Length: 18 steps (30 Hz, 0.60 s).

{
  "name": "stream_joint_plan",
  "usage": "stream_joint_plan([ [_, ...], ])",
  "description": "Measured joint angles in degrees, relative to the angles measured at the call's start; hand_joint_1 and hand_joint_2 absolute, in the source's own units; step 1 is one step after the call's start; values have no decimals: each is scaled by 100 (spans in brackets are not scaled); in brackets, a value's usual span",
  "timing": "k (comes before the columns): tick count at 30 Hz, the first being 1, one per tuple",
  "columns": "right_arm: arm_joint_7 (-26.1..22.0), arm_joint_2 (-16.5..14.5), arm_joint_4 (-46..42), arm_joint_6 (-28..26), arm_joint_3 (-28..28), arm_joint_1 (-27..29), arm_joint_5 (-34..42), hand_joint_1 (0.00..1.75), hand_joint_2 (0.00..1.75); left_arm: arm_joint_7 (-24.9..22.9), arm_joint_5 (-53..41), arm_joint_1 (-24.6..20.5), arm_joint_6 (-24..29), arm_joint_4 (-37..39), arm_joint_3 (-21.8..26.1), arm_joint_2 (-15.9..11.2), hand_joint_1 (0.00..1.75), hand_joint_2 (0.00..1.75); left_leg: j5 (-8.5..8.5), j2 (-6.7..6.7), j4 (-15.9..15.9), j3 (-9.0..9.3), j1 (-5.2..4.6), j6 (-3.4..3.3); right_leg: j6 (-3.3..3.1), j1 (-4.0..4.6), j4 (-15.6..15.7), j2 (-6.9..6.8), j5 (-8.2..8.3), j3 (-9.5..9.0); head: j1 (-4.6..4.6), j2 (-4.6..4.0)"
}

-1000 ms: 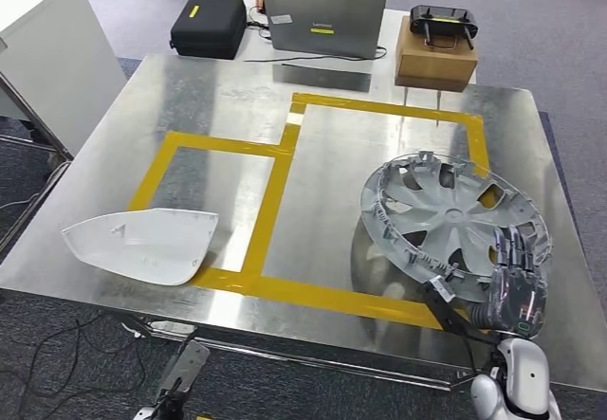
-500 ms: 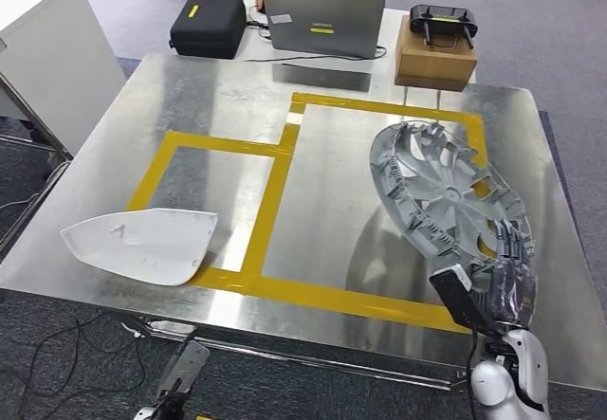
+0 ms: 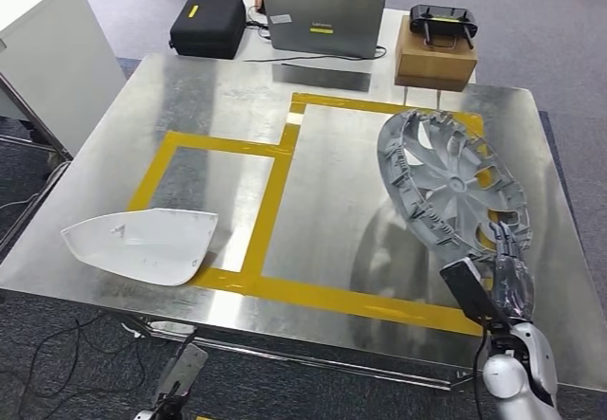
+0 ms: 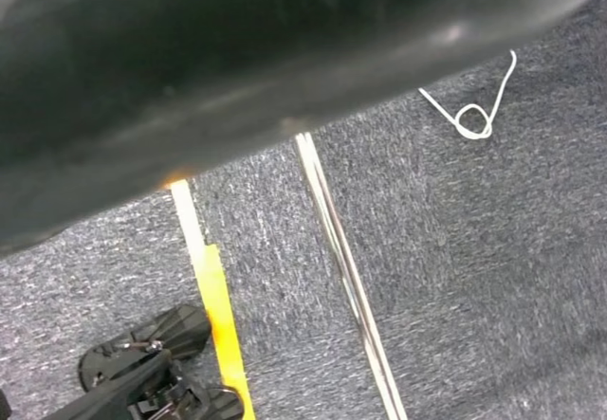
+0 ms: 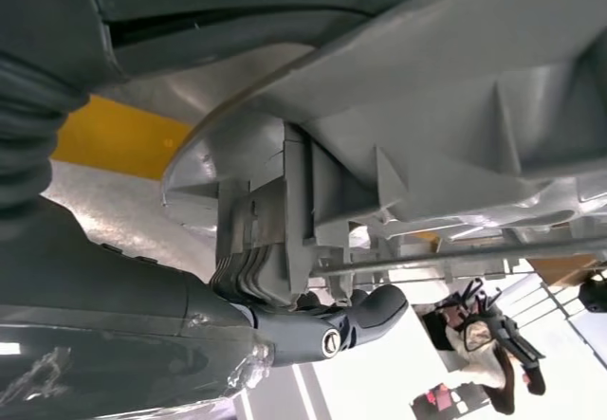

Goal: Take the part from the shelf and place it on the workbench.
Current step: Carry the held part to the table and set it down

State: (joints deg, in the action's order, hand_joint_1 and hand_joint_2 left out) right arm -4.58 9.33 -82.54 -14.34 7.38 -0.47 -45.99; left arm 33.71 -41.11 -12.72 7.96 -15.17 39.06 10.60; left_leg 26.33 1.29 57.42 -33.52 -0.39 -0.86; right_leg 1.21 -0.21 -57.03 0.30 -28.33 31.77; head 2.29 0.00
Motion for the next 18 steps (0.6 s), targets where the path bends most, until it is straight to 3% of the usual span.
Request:
stream_joint_plan([
  [14, 66, 0, 32, -104, 105, -18, -18, 0, 0, 10, -1, 10, 0, 0, -2, 0, 0, 0, 0, -1, 0, 1, 0, 0, 0, 0, 0, 1, 0, 0, 1, 0],
  [18, 175, 8, 32, -169, 107, 15, -331, 0, 0, 4, -2, 10, 0, 0, -2, 0, 0, 0, 0, 0, 0, 1, 0, 0, 0, 0, 0, -1, 0, 0, 0, 0],
])
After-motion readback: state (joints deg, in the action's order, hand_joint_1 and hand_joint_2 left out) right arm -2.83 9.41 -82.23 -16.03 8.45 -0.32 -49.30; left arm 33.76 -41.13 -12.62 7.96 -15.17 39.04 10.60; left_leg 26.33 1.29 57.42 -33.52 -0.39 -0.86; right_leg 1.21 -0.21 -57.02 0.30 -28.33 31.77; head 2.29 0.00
